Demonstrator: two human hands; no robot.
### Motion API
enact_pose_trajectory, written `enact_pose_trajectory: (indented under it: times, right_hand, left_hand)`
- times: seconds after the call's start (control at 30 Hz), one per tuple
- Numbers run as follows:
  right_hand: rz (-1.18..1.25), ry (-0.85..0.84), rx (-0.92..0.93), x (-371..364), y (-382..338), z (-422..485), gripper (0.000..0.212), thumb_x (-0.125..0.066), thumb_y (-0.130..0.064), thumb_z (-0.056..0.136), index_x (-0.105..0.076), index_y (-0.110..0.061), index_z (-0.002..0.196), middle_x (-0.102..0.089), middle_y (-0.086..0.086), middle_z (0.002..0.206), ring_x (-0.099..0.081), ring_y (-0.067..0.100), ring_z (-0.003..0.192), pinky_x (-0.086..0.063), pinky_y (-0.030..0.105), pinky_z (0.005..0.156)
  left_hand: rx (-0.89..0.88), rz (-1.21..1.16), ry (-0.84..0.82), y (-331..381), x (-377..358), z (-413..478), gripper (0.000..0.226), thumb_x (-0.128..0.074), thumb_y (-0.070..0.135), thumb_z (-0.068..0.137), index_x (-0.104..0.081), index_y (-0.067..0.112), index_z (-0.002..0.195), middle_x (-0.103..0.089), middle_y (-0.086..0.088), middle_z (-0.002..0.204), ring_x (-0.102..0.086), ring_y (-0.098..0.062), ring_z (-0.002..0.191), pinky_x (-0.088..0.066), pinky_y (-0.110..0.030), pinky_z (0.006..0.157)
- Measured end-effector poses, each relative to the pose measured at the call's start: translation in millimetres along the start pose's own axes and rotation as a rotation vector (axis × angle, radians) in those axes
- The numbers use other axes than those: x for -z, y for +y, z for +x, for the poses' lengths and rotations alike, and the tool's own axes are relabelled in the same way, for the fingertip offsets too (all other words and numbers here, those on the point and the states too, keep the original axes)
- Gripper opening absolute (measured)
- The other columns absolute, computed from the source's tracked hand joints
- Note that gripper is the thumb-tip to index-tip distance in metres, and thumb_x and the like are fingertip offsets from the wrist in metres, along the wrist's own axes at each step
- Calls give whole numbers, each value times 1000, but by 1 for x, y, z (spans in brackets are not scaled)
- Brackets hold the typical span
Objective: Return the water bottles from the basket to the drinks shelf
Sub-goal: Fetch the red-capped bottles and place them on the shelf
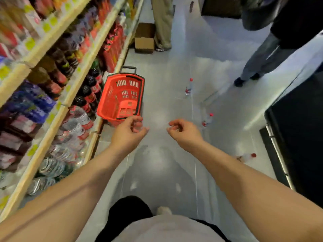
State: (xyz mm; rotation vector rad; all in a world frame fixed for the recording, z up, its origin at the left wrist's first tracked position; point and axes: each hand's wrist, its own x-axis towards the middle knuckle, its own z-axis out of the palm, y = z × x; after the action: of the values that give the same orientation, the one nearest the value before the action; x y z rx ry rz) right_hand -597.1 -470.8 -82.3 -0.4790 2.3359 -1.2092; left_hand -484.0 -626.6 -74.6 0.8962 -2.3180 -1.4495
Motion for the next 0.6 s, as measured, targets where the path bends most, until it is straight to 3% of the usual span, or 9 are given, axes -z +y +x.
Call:
enact_pose_trajectory:
  times: [0.07, 0.2, 0.3, 0.4, 0.6]
  right_hand:
    - [28, 53, -77, 16, 13, 24, 13, -61, -19, 82, -64, -20, 95, -54, -6, 67, -49, 7, 58, -39, 16, 53]
    - [48, 148, -179, 39, 33, 85, 15, -63, -20, 84, -63, -18, 99, -58, -4, 78, -54, 7, 64, -43, 15, 58]
    - [109, 230, -297, 50, 46, 134, 20, -62, -18, 85, -62, -12, 104, -61, 2, 83, -61, 19, 73, -47, 22, 63]
    - [113, 324, -405, 61, 63, 179, 21, -63, -17, 85, -63, -10, 105, -56, -1, 78, -53, 15, 69, -36, 19, 56]
    - [205, 453, -561, 75, 120, 244, 20, -62, -11, 84, -62, -10, 105, -51, -10, 70, -49, 2, 56, -36, 3, 44]
  left_hand:
    - [-9, 8, -77, 7, -20, 35, 31, -75, 15, 81, -64, 12, 111, -61, 0, 87, -50, -7, 62, -40, -5, 58]
    - [-54, 72, -242, 14, -57, 121, 32, -73, 22, 83, -62, 16, 113, -63, 3, 92, -58, -9, 71, -44, -14, 64]
    - [-66, 121, -374, 16, -85, 192, 32, -72, 30, 83, -62, 26, 113, -64, 7, 97, -60, -8, 76, -42, -16, 61]
    - [-74, 149, -503, 19, -114, 254, 32, -73, 31, 82, -59, 31, 110, -64, 8, 98, -61, -8, 76, -43, -18, 60]
    - [-52, 210, -658, 3, -187, 339, 33, -74, 33, 80, -58, 36, 109, -62, 14, 95, -62, -8, 74, -43, -17, 54]
